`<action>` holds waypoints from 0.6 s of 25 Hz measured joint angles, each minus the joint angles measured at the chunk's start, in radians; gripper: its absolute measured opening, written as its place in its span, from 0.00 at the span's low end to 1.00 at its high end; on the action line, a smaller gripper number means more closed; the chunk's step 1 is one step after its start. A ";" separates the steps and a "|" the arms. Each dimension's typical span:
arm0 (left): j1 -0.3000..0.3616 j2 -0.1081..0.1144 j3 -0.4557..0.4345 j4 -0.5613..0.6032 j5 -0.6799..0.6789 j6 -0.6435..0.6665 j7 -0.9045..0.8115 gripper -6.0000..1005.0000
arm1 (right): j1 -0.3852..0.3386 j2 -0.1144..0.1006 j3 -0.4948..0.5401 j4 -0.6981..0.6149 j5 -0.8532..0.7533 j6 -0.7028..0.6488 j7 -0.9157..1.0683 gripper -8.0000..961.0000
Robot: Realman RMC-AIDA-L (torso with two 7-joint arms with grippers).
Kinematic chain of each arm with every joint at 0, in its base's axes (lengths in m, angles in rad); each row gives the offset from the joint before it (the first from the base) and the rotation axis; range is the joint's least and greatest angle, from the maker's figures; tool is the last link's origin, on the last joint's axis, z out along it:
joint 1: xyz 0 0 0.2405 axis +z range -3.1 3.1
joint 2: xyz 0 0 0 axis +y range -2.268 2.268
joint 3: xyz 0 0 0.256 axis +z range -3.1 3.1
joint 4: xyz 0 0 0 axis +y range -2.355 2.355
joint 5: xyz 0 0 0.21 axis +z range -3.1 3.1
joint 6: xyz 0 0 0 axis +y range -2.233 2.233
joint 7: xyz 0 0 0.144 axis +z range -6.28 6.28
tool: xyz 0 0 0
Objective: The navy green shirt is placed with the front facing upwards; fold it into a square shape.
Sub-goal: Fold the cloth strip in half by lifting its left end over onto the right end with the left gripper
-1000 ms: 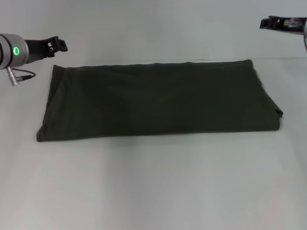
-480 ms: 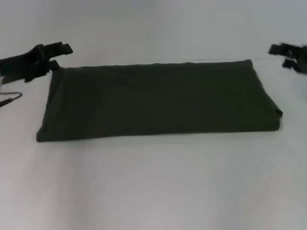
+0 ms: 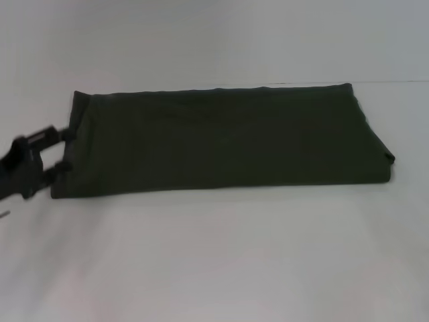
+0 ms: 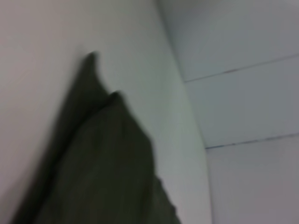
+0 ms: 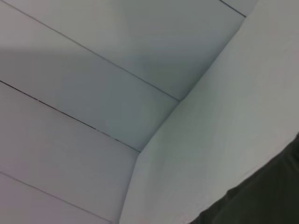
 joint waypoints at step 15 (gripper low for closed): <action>0.051 -0.027 0.007 -0.026 0.057 -0.150 -0.132 0.70 | 0.001 -0.008 0.002 0.004 -0.002 -0.024 -0.020 0.96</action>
